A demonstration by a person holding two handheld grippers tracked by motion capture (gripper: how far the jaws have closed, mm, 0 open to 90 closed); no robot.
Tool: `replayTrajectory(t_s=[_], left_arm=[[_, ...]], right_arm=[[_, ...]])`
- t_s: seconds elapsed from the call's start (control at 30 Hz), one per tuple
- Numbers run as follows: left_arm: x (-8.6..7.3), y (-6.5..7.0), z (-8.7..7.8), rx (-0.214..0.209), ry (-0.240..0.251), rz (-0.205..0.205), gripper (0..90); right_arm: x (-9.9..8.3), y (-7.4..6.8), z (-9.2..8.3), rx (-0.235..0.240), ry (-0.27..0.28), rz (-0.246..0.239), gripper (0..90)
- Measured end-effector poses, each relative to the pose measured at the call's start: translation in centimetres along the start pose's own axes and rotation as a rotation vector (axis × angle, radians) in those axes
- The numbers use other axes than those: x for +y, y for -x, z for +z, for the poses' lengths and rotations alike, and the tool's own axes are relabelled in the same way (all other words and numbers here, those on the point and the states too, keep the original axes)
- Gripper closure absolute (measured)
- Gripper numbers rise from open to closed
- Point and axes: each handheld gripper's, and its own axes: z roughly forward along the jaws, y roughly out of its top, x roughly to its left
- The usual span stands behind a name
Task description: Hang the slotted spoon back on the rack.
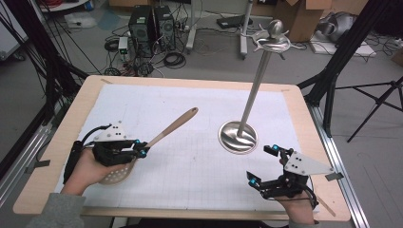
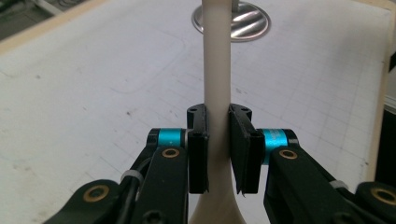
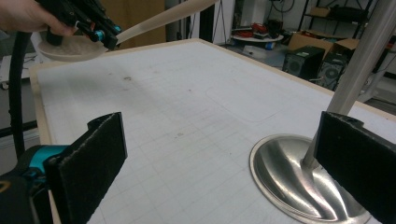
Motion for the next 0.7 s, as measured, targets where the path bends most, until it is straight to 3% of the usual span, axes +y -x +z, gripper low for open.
replayTrajectory(t_s=[0.17,0.7], left_arm=[[0.7,0.1,0.1,-0.004,0.053,0.001,77.8],[2.5,1.1,1.5,-0.012,0.109,-0.019,77.8]], right_arm=[[0.0,0.0,0.0,0.002,0.003,-0.002,1.5],[-0.1,0.2,-0.6,-0.004,0.017,0.01,1.5]])
